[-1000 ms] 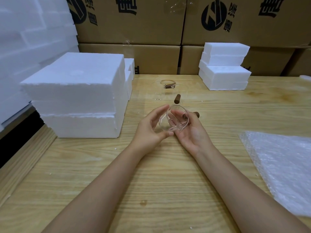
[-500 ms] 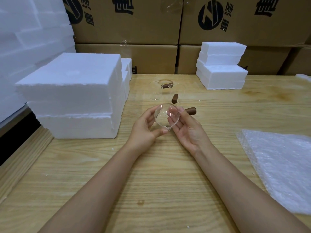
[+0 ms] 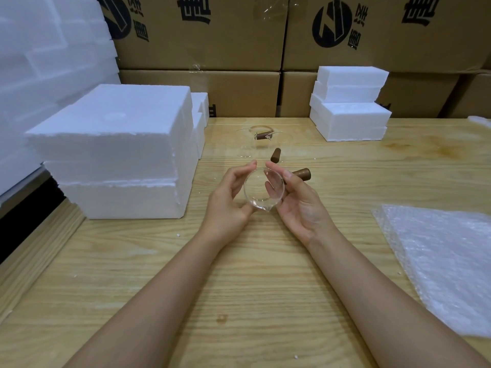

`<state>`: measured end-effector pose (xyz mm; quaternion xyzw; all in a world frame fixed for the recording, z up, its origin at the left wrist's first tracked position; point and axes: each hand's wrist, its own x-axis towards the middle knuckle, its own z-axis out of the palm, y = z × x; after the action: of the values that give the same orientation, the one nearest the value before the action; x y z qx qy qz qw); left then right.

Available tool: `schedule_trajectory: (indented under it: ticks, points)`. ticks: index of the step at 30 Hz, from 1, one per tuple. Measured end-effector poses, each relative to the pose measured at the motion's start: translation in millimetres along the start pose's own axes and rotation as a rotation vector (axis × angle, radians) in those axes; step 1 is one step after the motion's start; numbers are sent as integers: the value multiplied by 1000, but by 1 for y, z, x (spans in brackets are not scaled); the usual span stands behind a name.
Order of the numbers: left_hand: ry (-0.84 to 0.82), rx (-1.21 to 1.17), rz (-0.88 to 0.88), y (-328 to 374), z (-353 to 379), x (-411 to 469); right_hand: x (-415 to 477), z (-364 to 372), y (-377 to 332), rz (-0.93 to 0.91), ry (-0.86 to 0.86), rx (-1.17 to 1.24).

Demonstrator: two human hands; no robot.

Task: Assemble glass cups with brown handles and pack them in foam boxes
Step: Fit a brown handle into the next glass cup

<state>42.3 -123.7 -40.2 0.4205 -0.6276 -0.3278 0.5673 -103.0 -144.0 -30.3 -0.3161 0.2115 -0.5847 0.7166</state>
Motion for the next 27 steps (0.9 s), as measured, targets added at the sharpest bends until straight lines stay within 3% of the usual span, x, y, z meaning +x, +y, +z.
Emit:
schedule_trajectory:
  ticks: [5,9,19,22,27]
  points:
    - [-48,82,27,-1,0,-1,1,0,-2,6,19,13]
    - [-89,113,-41,-3,-1,0,1,-1,-1,-18,171,-59]
    - [-129,300,-226,-12,-1,2,6,-17,4,-258,443,-1003]
    - [-136,334,-250,-15,-3,3,4,-19,0,-320,507,-1186]
    - [-169,358,-233,-20,-5,4,-1,-16,-11,-157,473,-1394]
